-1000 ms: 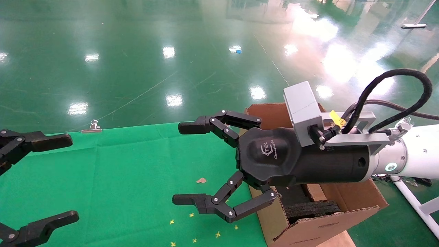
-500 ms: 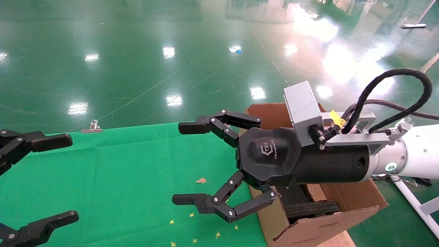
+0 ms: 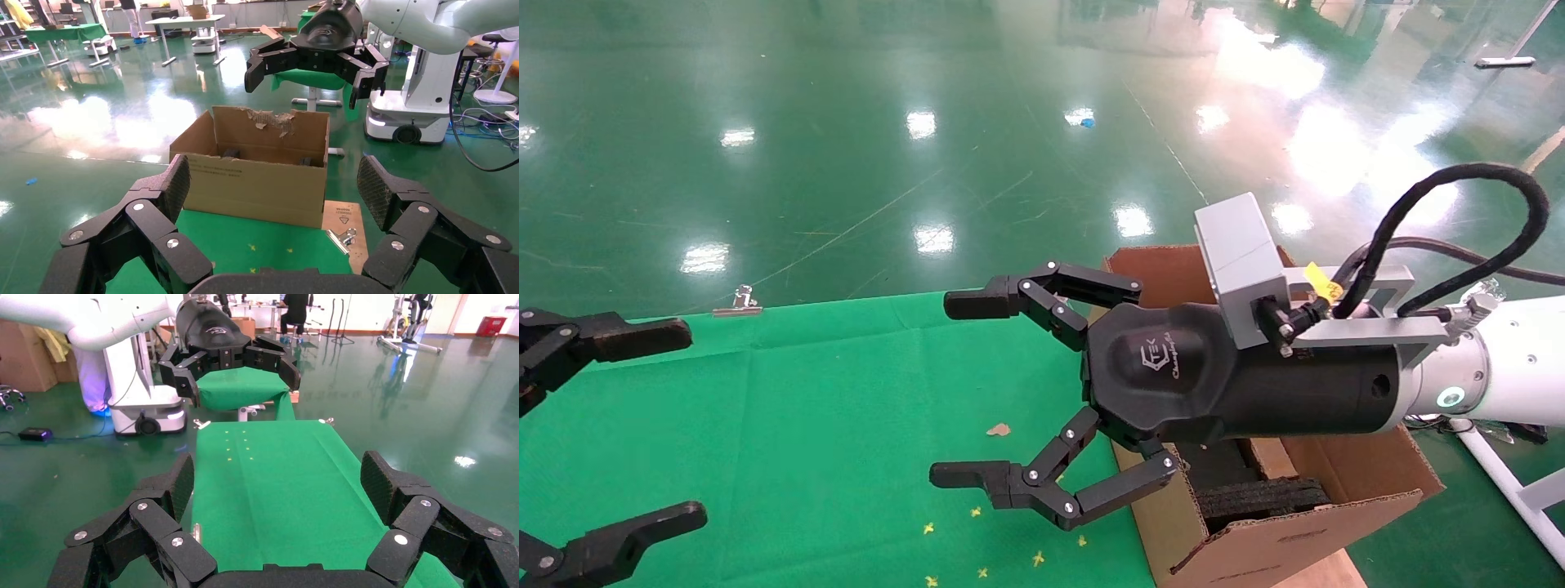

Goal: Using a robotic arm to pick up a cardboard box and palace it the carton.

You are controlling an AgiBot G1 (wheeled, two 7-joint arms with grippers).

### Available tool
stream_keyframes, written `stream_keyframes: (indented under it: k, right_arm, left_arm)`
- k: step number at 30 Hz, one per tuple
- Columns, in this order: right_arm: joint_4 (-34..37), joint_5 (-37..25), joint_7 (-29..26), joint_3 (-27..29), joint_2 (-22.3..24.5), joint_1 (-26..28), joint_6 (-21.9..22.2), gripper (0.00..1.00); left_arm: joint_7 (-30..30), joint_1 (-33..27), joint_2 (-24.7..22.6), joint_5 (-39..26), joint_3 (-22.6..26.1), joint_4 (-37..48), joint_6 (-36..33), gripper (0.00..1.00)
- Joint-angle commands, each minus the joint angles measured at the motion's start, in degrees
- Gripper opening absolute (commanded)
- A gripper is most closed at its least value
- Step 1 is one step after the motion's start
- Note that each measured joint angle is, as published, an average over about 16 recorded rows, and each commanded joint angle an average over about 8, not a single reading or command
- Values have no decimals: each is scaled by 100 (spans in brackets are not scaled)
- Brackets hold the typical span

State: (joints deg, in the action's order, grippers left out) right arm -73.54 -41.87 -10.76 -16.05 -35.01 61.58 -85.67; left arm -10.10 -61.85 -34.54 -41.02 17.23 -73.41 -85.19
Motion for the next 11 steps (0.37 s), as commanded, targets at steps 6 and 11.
stream_keyframes:
  k: [6,11]
  right_arm:
    - [0,0,0,0,0,0,0,100]
    - [0,0,0,0,0,0,0,100]
  left_arm:
    - [0,0,0,0,0,0,0,100]
    - [0,0,0,0,0,0,0,100]
